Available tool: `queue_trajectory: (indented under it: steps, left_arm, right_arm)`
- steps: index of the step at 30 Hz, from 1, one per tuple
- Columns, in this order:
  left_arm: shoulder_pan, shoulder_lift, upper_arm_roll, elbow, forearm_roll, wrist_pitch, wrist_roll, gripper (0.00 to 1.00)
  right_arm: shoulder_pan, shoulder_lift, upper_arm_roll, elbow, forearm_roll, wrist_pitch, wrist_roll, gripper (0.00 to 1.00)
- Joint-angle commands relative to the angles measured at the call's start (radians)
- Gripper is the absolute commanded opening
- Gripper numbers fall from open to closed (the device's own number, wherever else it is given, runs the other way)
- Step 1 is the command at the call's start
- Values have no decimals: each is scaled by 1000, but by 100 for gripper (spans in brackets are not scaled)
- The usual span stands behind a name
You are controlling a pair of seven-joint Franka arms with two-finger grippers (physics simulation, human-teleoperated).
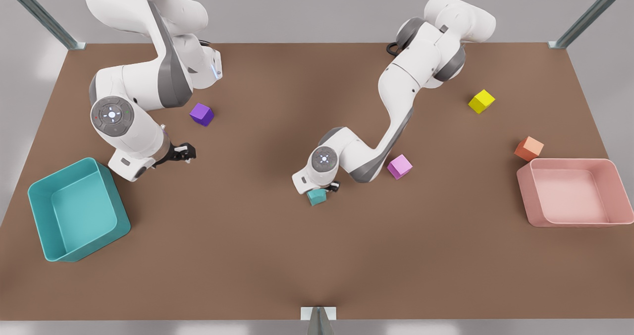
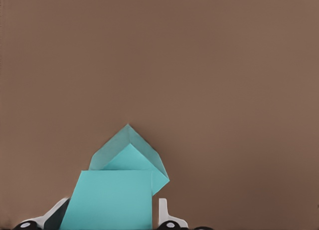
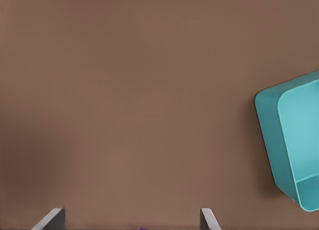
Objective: Stack the two blue cubes on top of each other
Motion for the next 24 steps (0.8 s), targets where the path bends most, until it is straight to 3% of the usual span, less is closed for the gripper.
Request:
queue_trajectory:
  steps: [1,24]
  left_arm:
    - [0,0,0,2,3,-9,-481,100]
    - [3,-31,-20,48,-3,-138,-481,100]
  right_arm:
    - [1,3,0,0,1,-4,-116,100]
    - [1,11,0,3,1,-6,-116,100]
